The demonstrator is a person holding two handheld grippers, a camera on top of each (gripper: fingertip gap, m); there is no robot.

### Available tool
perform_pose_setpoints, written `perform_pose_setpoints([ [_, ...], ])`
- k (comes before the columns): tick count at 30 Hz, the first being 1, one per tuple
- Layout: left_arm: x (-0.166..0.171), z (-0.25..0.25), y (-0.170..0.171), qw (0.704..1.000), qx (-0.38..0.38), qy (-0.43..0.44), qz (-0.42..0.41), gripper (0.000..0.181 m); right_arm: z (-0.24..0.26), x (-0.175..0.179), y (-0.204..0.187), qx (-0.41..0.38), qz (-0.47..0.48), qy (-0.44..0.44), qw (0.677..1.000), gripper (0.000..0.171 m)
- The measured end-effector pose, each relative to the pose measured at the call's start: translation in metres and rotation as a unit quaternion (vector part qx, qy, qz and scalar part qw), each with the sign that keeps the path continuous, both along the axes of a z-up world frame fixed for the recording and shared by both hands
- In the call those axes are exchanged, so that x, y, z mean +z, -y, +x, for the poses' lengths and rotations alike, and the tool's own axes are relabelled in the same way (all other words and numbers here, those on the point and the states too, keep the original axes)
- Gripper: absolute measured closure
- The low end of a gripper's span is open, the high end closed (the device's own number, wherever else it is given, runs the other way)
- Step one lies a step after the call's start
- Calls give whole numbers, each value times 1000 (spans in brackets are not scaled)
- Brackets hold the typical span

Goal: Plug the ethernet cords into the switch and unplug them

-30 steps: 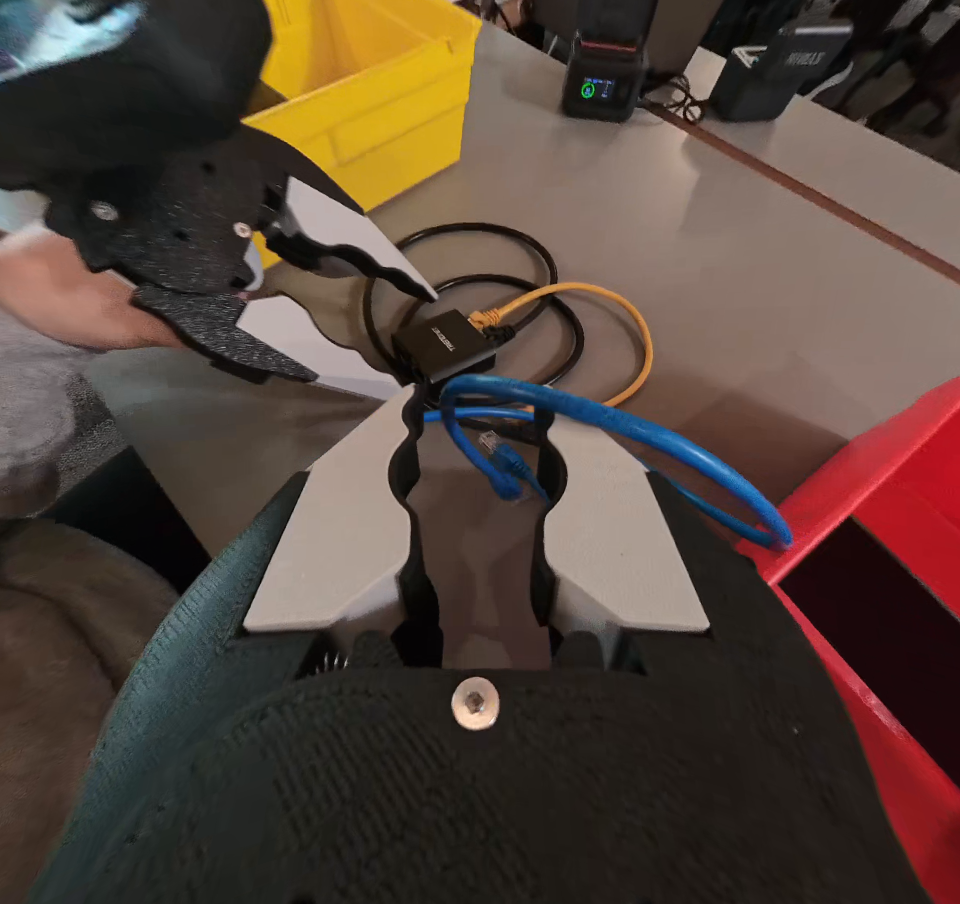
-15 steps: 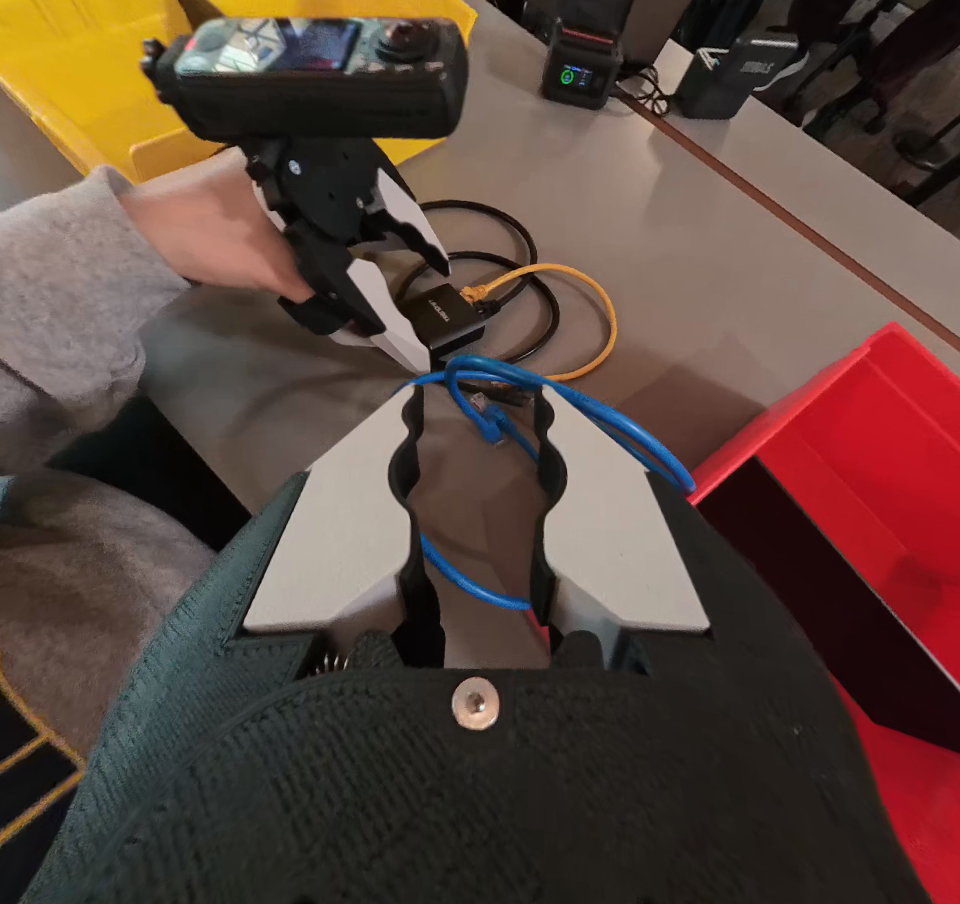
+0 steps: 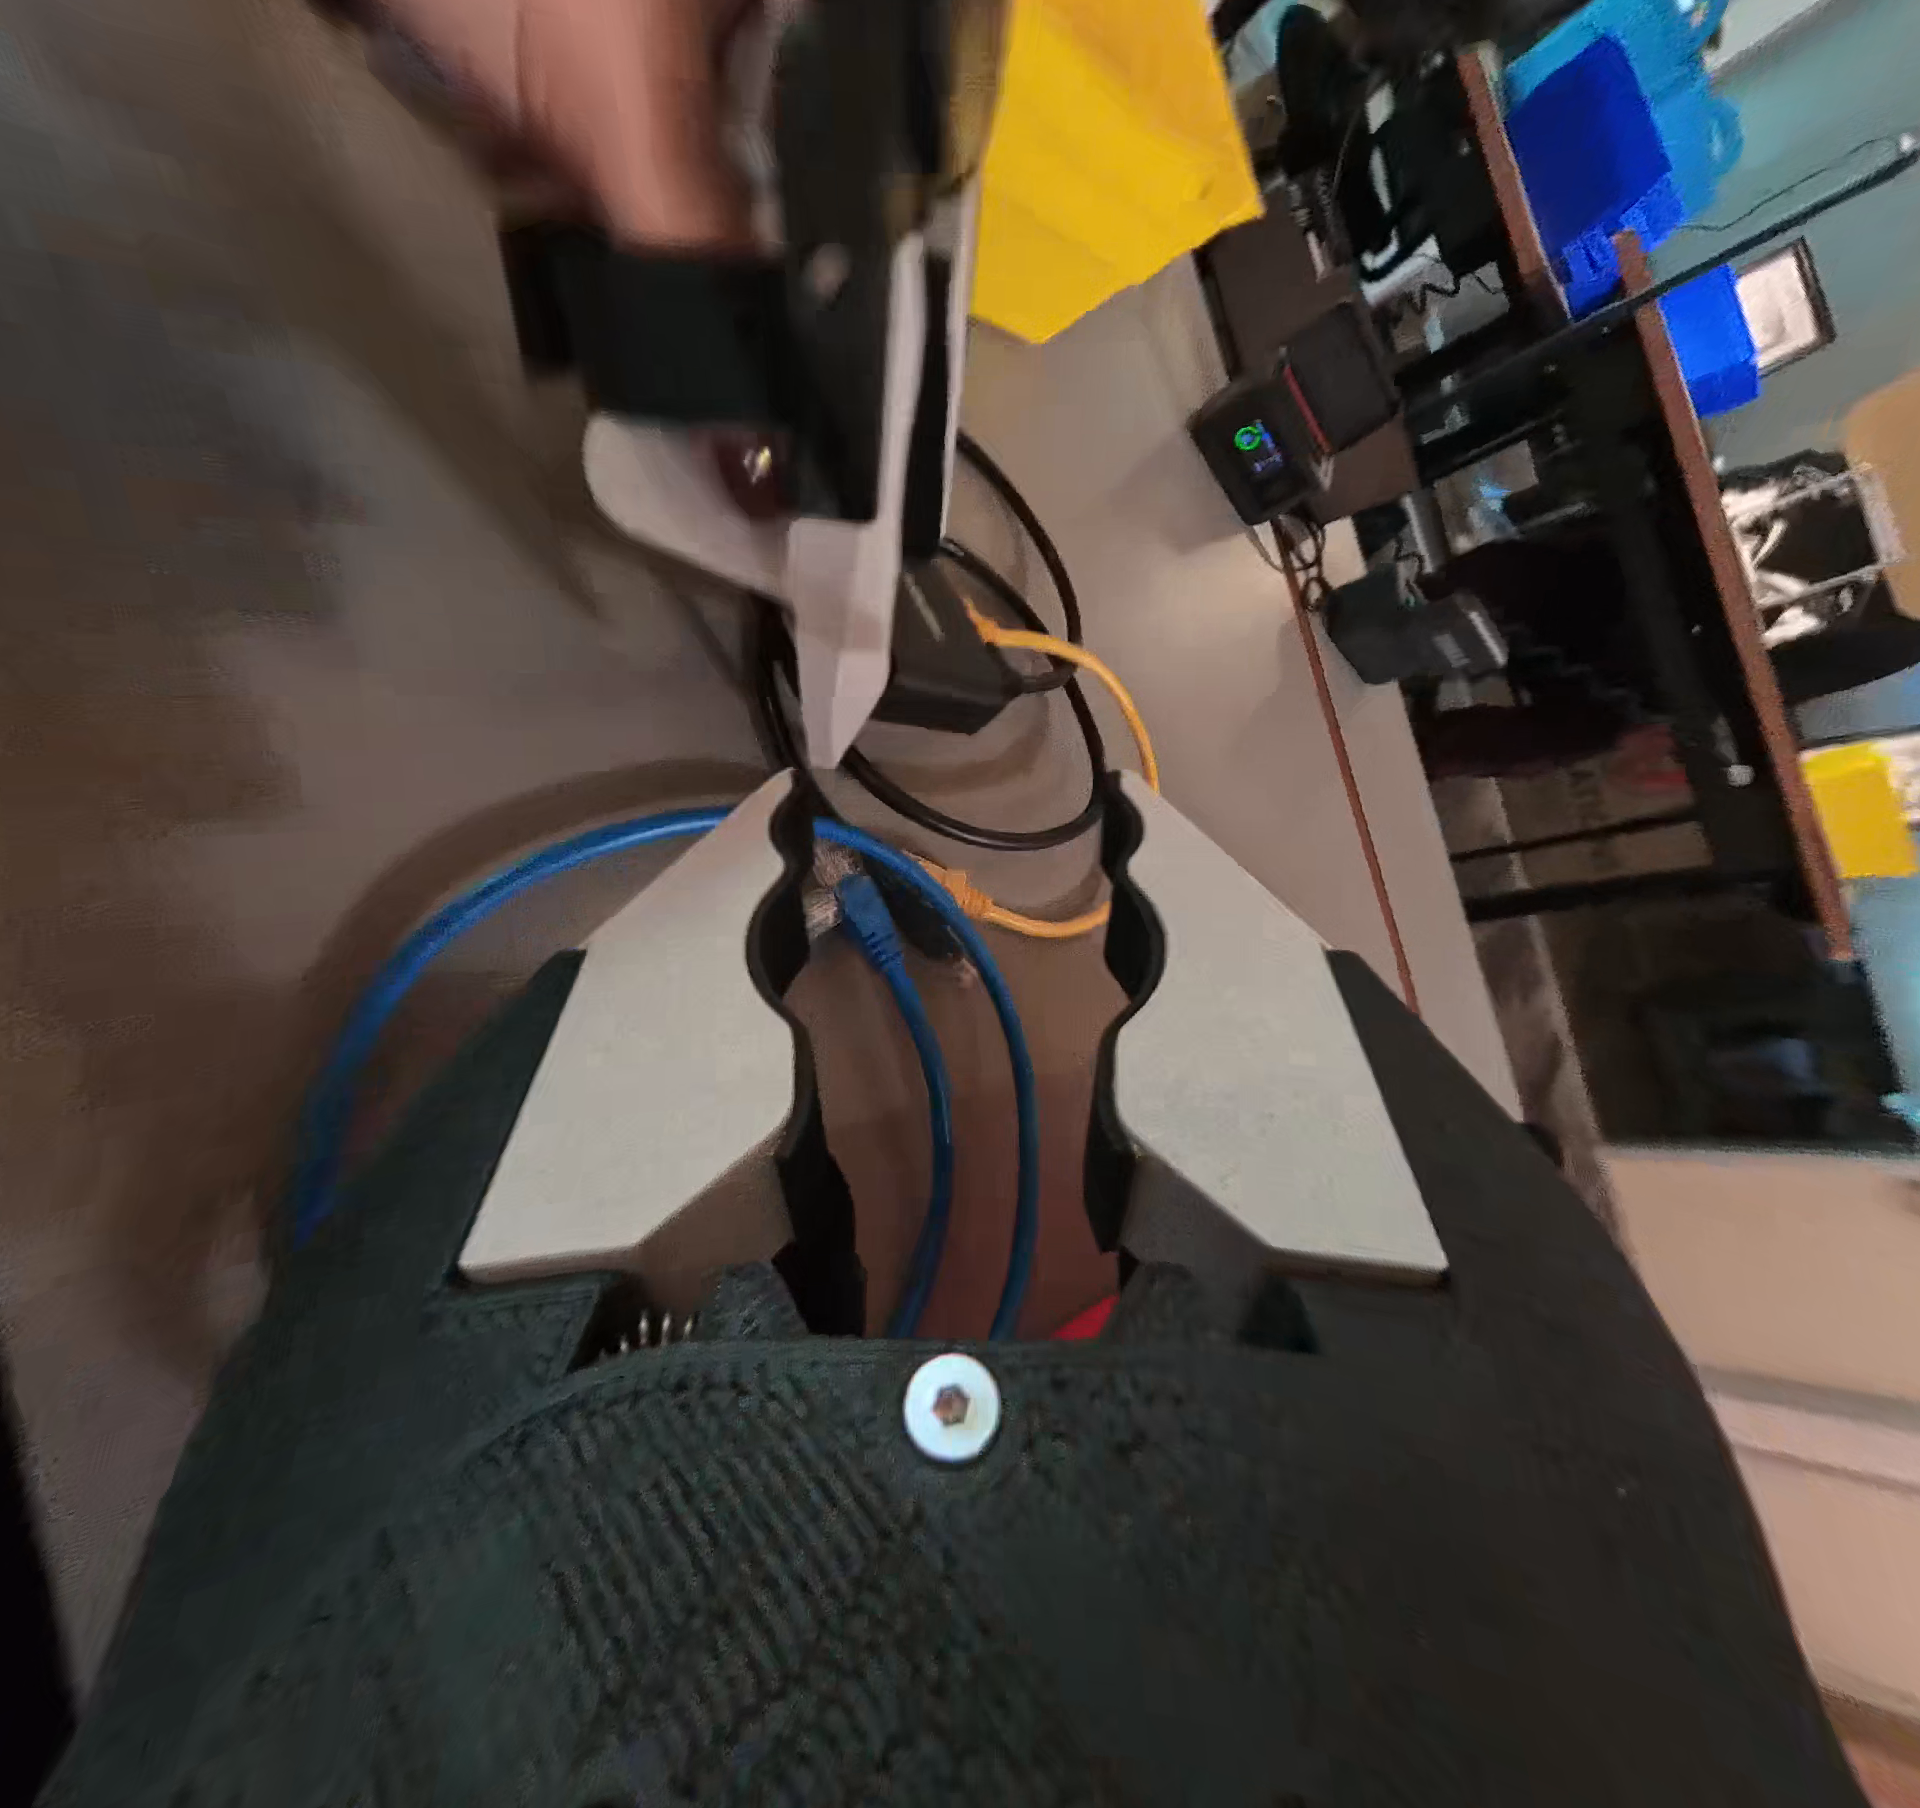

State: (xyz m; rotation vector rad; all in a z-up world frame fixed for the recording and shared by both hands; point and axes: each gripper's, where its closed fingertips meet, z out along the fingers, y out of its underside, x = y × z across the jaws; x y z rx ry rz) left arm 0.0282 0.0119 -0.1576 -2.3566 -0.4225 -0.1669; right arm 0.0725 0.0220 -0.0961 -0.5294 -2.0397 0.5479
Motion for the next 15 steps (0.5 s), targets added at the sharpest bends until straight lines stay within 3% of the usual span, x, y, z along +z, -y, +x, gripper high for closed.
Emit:
perform_pose_setpoints([
  [1,3,4,3,1000,-3,14,-1,104,-3,-8,1,5,27,-6,1000,111],
  [7,19,39,21,994,-67,77,-30,104,-7,-18,33,95,88,-93,987,113],
  [9,21,46,27,992,-91,73,-41,104,-8,-18,37,103,105,-109,983,121],
  [12,27,54,28,990,-116,68,-36,104,-7,-16,43,119,108,-130,978,145],
  [15,33,51,27,992,-120,38,-13,104,-9,-11,42,110,92,-145,979,148],
])
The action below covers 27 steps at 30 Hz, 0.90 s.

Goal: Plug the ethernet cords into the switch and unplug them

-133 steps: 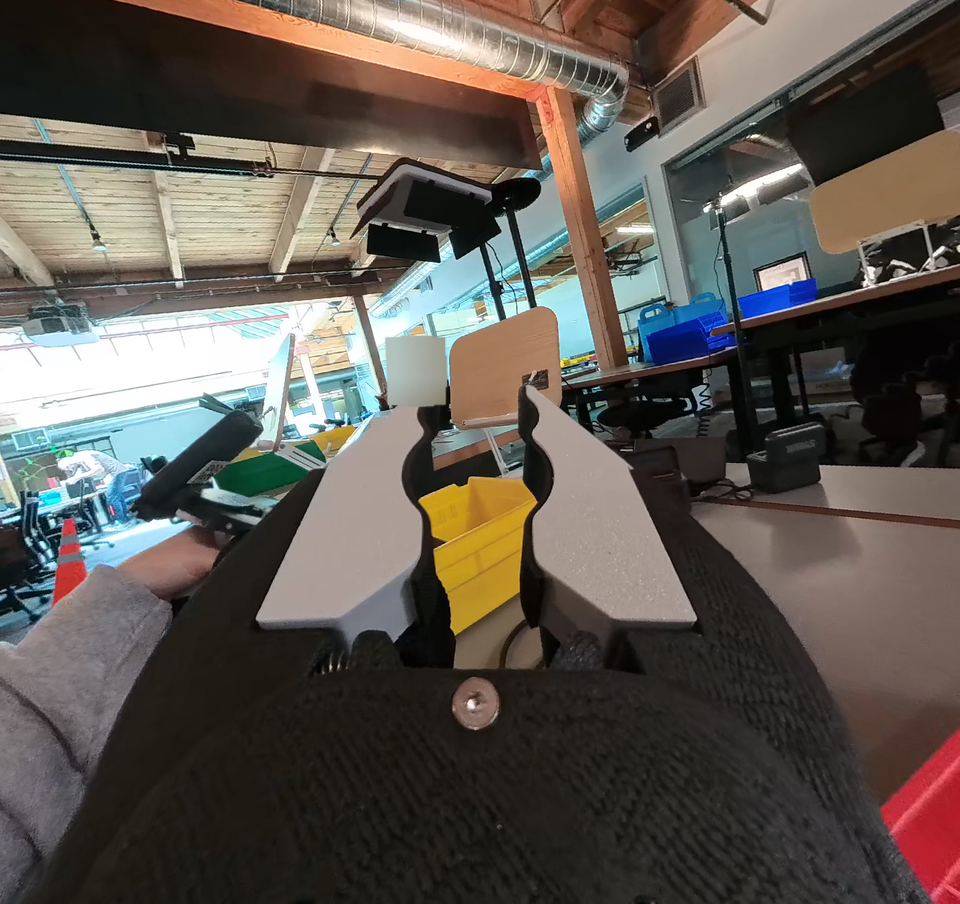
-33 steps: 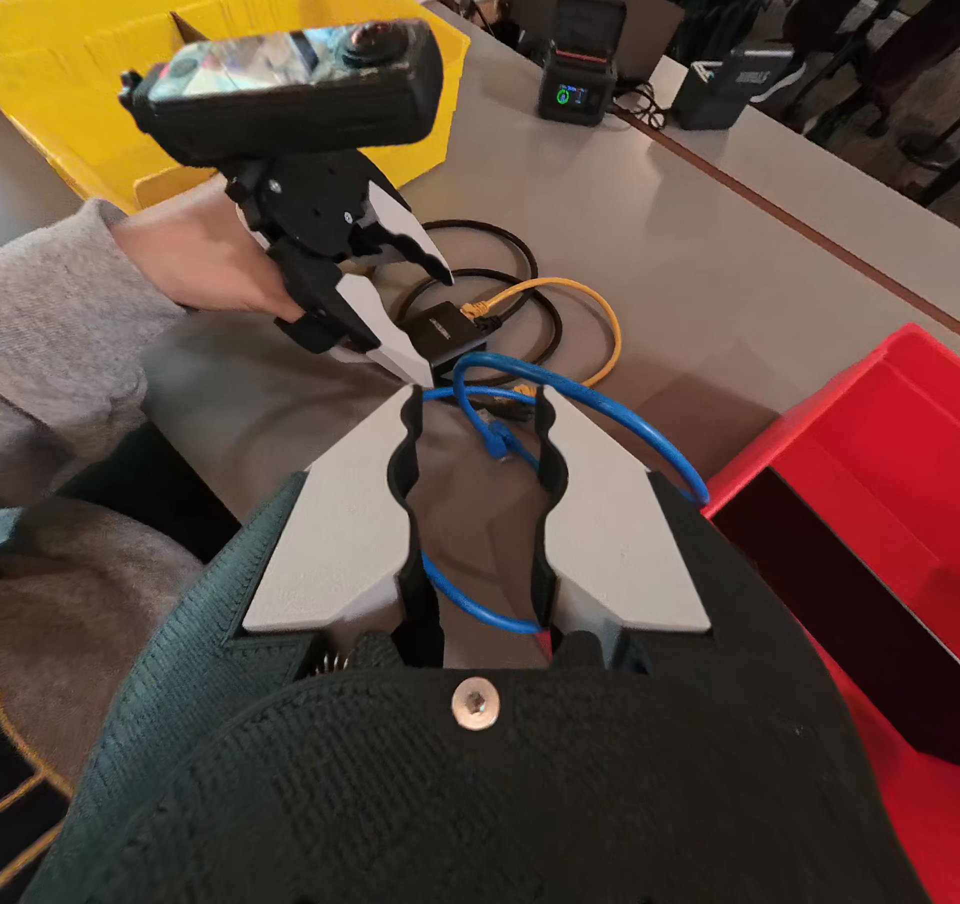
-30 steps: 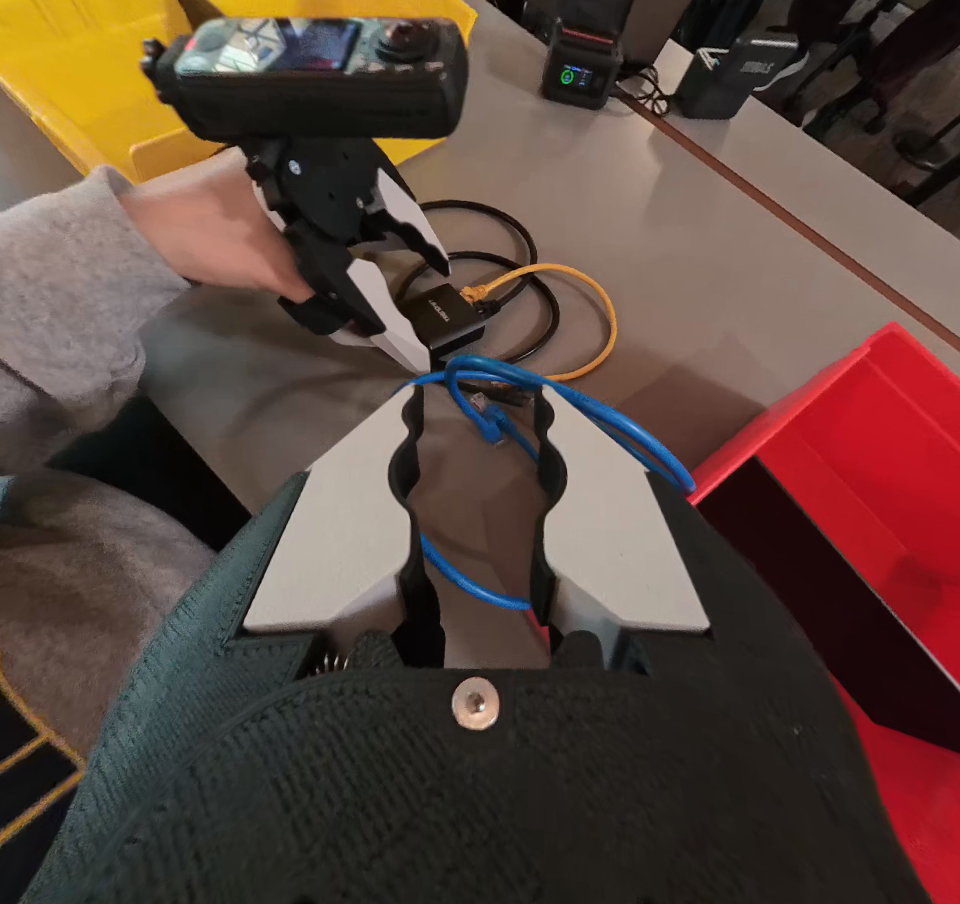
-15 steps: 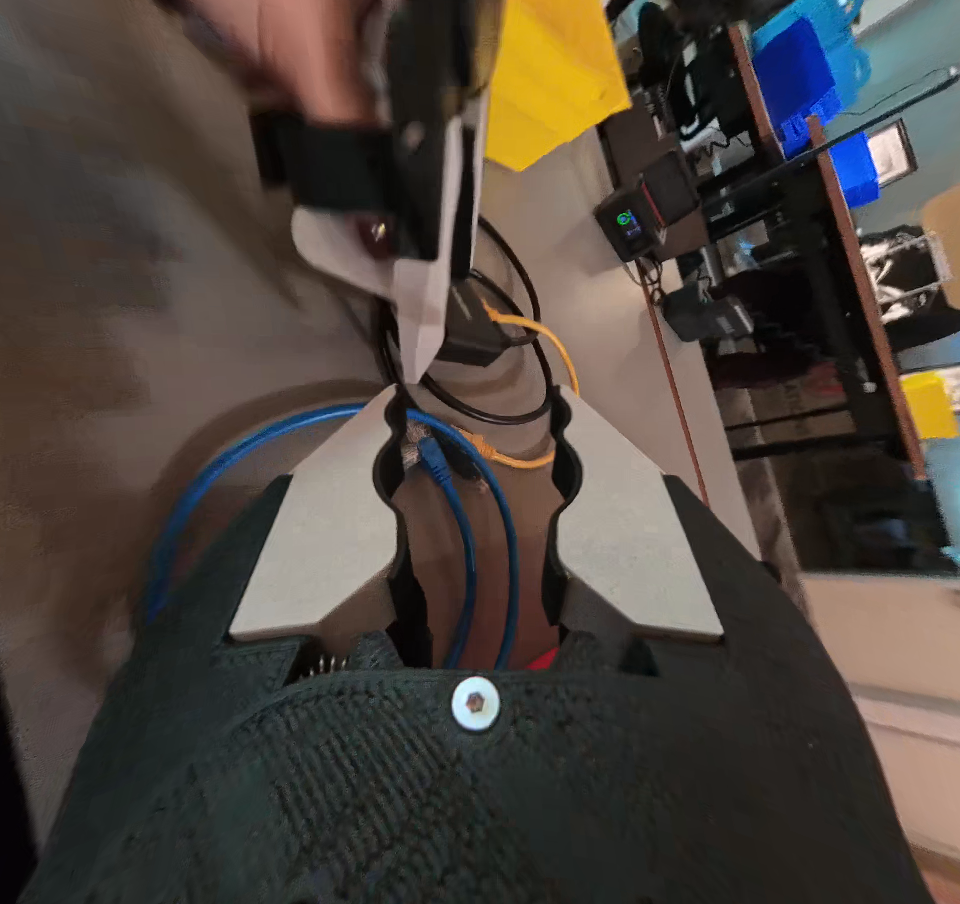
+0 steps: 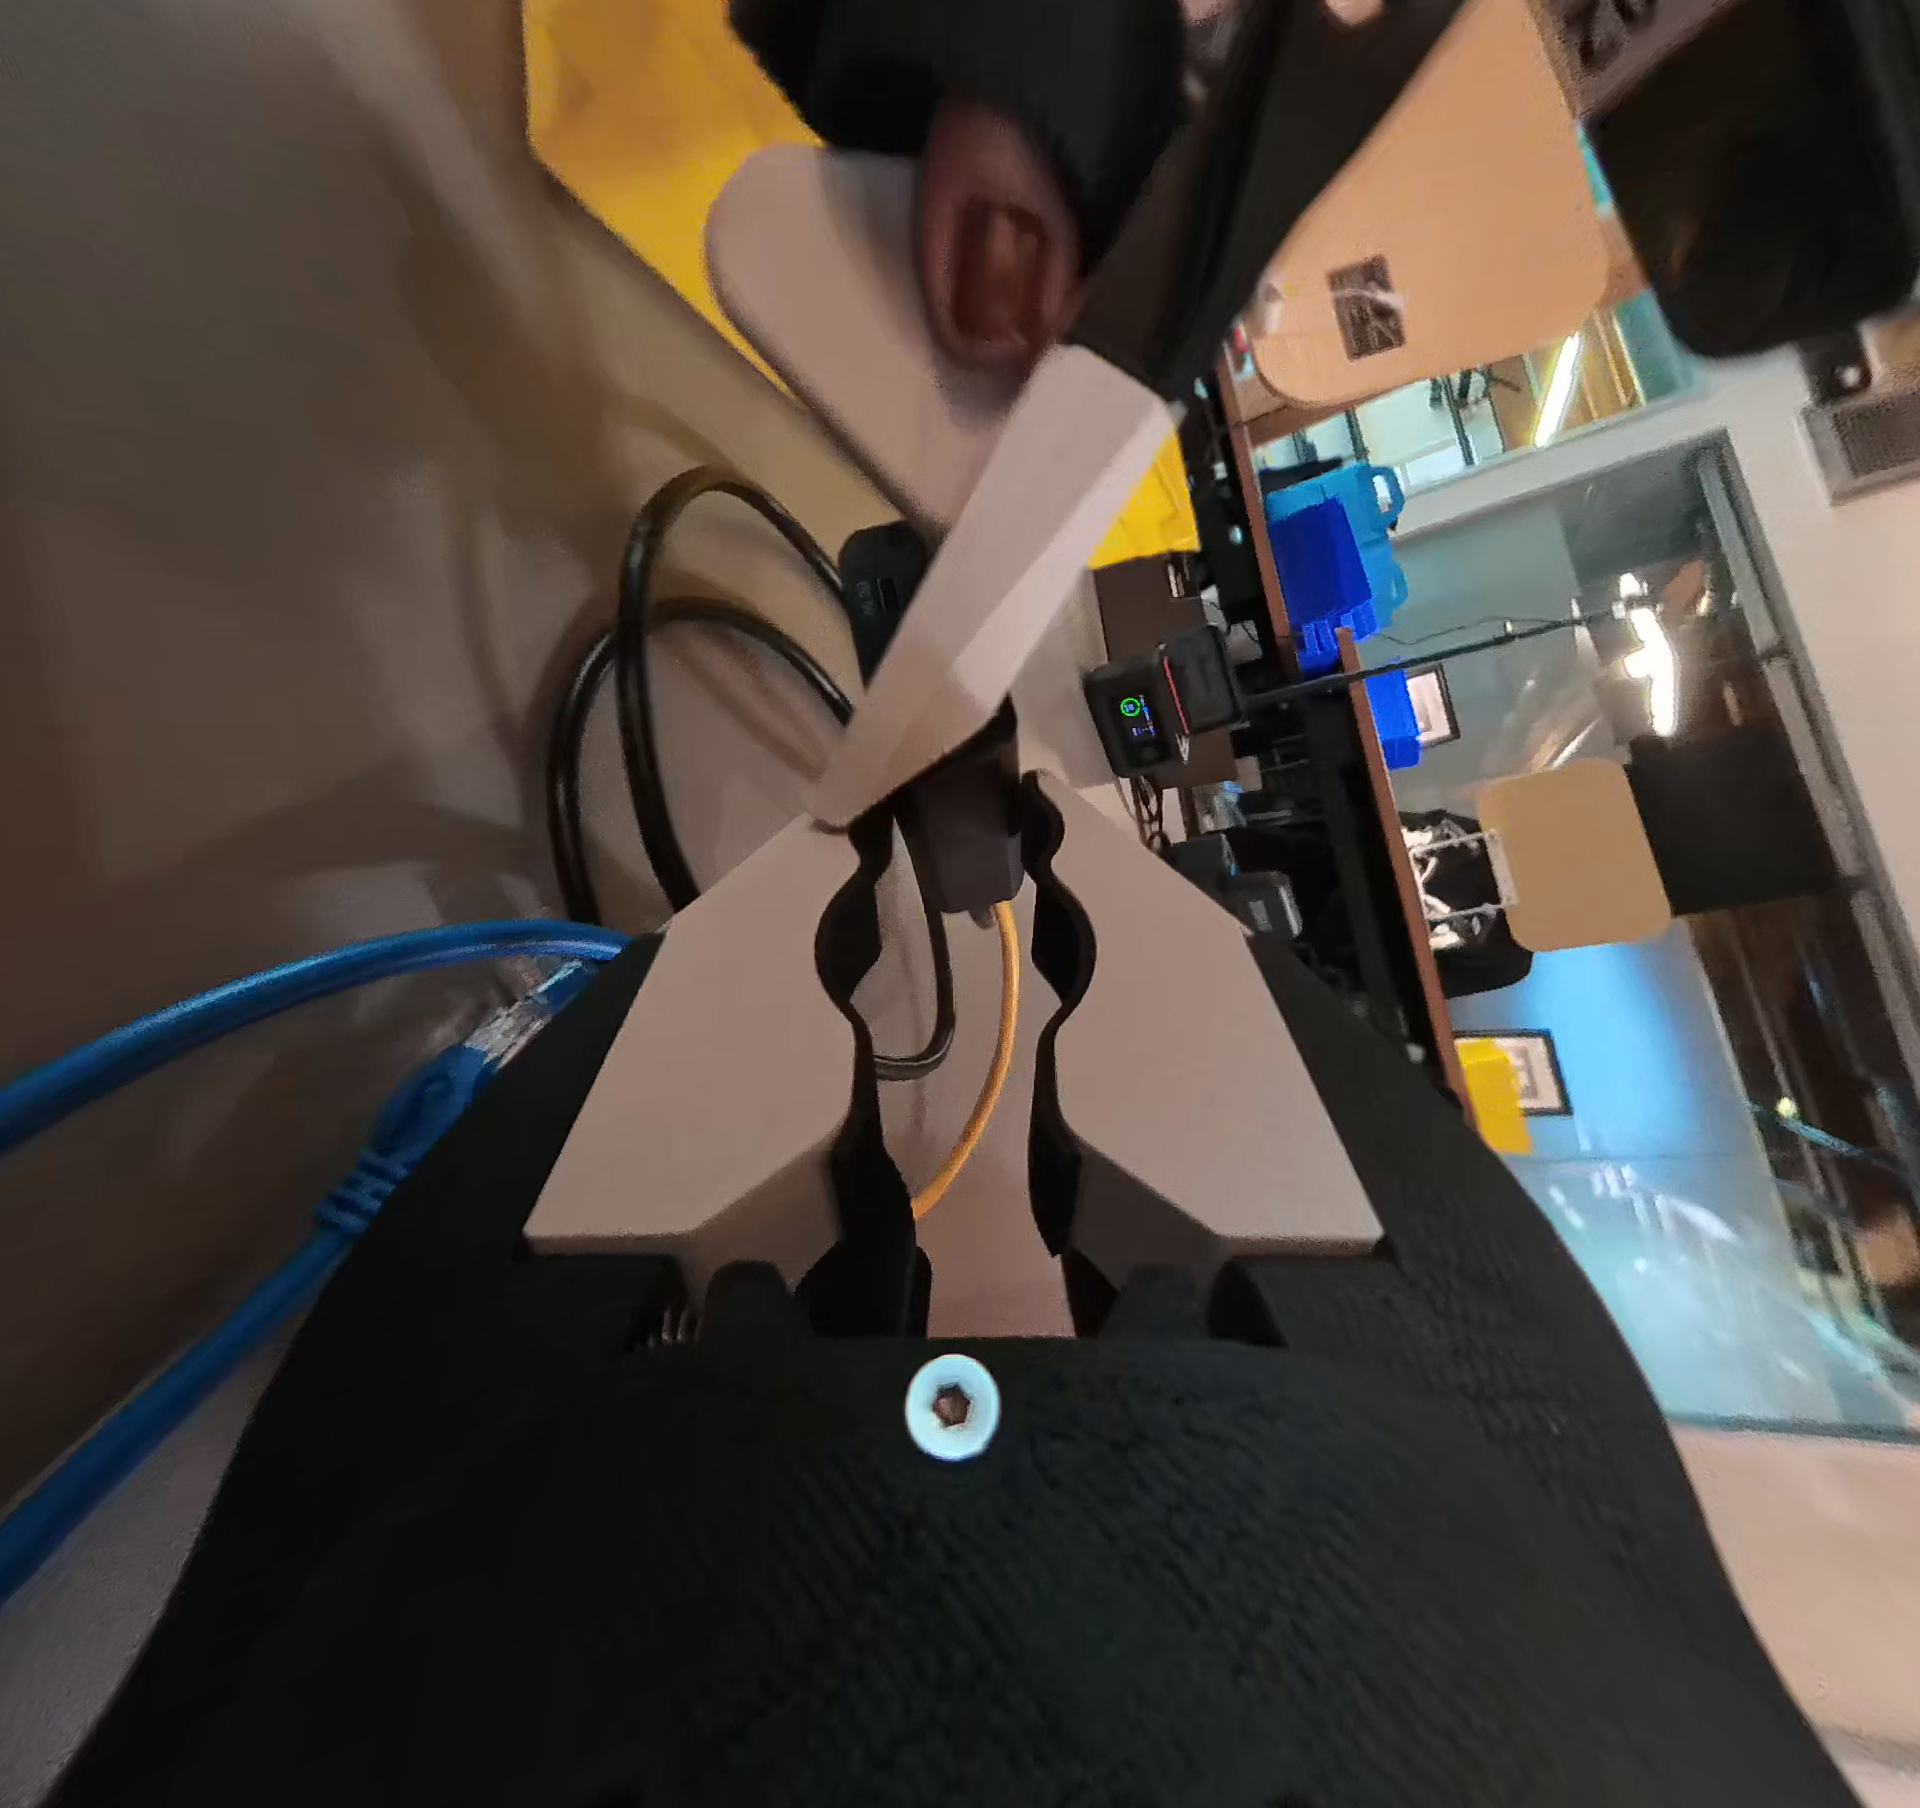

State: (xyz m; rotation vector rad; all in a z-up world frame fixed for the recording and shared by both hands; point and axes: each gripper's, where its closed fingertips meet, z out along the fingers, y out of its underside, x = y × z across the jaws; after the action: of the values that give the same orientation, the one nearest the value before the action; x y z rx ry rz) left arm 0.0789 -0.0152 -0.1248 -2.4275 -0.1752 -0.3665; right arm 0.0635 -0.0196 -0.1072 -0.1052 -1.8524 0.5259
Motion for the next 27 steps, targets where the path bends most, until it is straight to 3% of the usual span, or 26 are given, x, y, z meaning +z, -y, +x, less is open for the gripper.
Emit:
perform_pose_setpoints([
  [4,25,4,-6,987,-43,-110,106,84,-3,14,-9,-12,-73,-5,997,149],
  [8,40,-9,-11,939,-53,-299,164,79,-1,28,-13,5,-149,-5,989,149],
  [13,37,-2,-20,911,-113,-348,189,123,9,41,-6,51,-205,0,977,149],
  [18,35,-8,-22,910,-121,-355,177,137,8,41,-10,45,-237,29,970,147],
  [20,33,-22,-20,909,-95,-376,153,156,6,43,-14,32,-256,32,966,147],
  [22,32,-33,-19,907,-69,-389,142,158,9,57,-17,36,-288,13,957,147],
  [24,35,-40,-20,906,-40,-396,148,159,12,68,-24,24,-305,15,952,137],
  [27,41,-57,-23,895,28,-419,152,159,18,72,-27,-8,-309,80,948,140],
])
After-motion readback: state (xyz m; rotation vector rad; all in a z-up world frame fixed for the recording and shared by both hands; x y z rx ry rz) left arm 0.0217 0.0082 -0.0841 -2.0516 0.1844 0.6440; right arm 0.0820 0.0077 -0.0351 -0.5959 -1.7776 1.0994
